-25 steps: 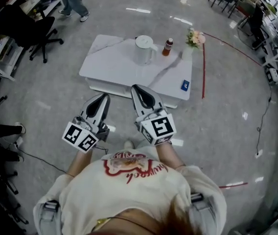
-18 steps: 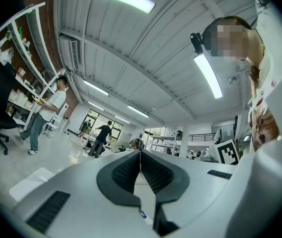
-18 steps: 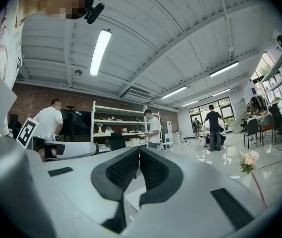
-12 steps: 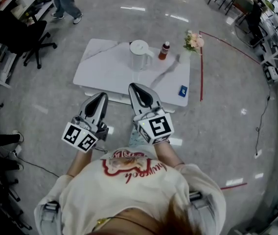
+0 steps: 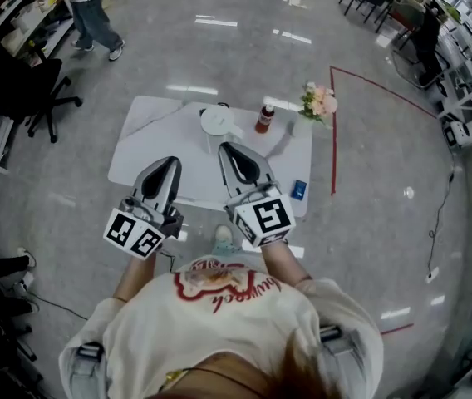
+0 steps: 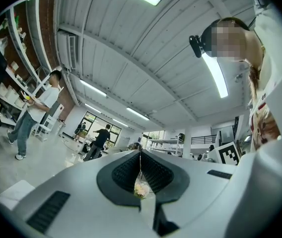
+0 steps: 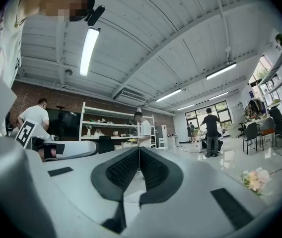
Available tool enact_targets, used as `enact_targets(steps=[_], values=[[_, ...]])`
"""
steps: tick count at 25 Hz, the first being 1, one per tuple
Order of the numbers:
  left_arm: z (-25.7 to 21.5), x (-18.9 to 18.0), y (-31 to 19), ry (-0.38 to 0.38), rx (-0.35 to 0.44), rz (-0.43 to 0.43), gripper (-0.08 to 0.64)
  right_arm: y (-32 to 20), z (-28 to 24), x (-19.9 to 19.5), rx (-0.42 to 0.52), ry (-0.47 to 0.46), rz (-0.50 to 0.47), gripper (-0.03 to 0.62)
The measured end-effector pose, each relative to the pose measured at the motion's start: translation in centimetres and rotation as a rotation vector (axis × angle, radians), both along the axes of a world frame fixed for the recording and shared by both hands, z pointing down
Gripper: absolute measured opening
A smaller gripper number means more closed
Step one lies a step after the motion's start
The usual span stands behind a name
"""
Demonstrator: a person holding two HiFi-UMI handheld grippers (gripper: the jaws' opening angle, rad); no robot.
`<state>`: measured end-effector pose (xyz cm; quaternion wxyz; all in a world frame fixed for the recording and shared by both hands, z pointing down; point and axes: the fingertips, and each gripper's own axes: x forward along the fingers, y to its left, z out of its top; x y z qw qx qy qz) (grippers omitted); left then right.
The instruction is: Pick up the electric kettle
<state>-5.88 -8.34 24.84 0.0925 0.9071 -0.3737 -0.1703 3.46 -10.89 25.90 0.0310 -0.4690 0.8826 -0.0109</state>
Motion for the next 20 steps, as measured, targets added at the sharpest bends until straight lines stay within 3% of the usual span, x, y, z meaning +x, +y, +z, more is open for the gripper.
enact_targets(steps=[8, 20], values=[[-0.4, 2.6, -7.3, 0.007, 0.005, -0.042, 0.014, -7.8, -0.4, 2.7, 0.023, -0.021, -0.024, 0.015], [1.1, 2.3, -11.2, -0.02, -0.02, -0.016, 0.012, -11.6, 2.7, 1.7, -0.041, -0.004, -0.032, 0.015]])
